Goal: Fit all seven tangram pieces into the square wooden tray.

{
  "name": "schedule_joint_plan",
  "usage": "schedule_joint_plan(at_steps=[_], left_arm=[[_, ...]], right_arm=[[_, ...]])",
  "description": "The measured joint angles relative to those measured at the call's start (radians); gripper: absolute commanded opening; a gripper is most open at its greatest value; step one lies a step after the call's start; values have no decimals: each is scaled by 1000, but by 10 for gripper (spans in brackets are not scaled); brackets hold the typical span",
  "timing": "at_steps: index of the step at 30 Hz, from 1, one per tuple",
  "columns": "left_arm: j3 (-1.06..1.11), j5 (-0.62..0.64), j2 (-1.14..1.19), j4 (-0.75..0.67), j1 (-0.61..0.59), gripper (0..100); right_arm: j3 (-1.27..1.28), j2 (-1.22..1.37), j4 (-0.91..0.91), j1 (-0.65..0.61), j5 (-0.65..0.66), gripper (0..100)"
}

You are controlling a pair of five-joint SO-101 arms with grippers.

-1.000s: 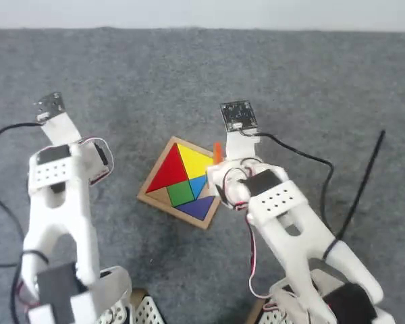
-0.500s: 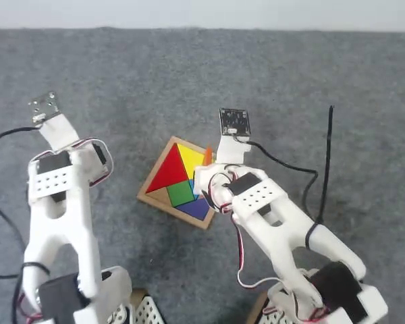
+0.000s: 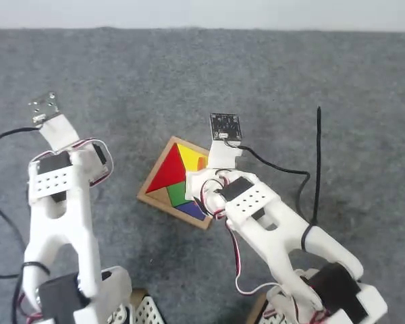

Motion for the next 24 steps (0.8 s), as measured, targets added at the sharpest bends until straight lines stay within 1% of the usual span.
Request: schedule_joint_plan(at_steps=[7,15,20,24], left_arm=[[0,0,0,0,0,70],[0,0,0,0,0,70],[0,0,0,0,0,70],[0,0,0,0,0,70]], right_arm=[[0,0,5,3,0,173],[0,0,94,141,0,173],[-8,0,117,184,0,173],[-69,-23,195,189,2,172]])
